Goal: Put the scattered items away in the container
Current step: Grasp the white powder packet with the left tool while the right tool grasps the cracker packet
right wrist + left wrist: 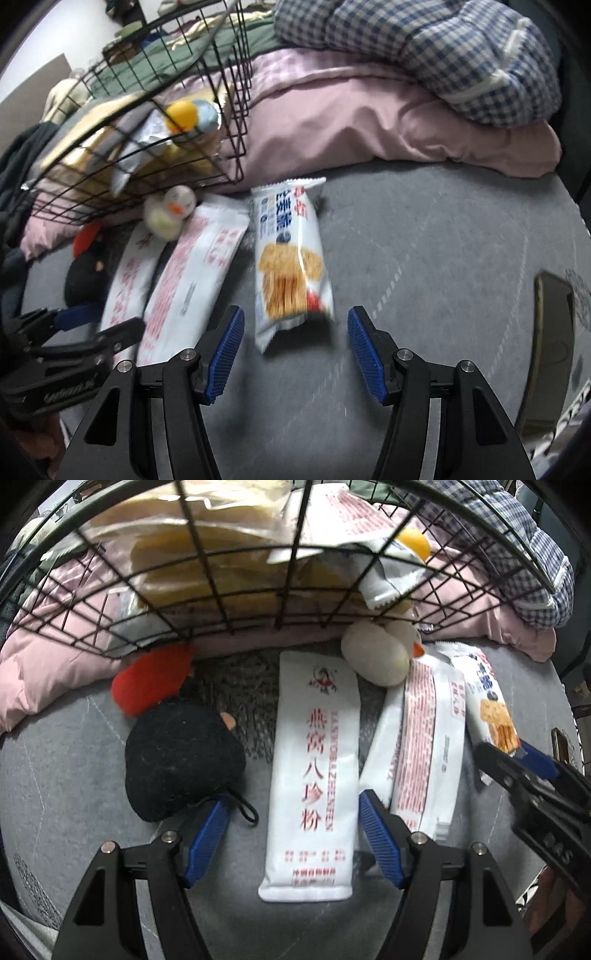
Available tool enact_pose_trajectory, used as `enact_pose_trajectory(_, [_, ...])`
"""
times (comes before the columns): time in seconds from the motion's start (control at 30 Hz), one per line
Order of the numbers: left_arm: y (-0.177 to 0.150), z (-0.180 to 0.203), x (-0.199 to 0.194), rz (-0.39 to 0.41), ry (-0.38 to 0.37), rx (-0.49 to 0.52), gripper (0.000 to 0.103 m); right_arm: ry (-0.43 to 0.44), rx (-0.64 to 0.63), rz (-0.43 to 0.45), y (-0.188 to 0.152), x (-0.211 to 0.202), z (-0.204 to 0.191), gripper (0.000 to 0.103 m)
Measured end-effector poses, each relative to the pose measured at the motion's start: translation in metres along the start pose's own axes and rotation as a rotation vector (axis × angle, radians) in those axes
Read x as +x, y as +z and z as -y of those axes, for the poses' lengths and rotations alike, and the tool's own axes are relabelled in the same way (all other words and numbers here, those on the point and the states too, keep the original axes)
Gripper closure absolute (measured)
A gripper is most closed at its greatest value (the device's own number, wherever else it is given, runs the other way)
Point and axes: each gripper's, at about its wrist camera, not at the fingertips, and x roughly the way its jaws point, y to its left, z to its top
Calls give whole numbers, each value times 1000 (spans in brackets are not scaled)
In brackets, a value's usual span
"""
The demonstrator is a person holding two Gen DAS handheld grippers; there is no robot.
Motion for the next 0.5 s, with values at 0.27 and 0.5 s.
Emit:
enact_pose_trajectory(0.27, [22,12,4,19,47,30,52,-48,-102,28,20,25,-16,44])
enact_pose_trajectory(0.5, [21,10,-1,-9,14,9,57,-51,-114,38,14,22,-20,62])
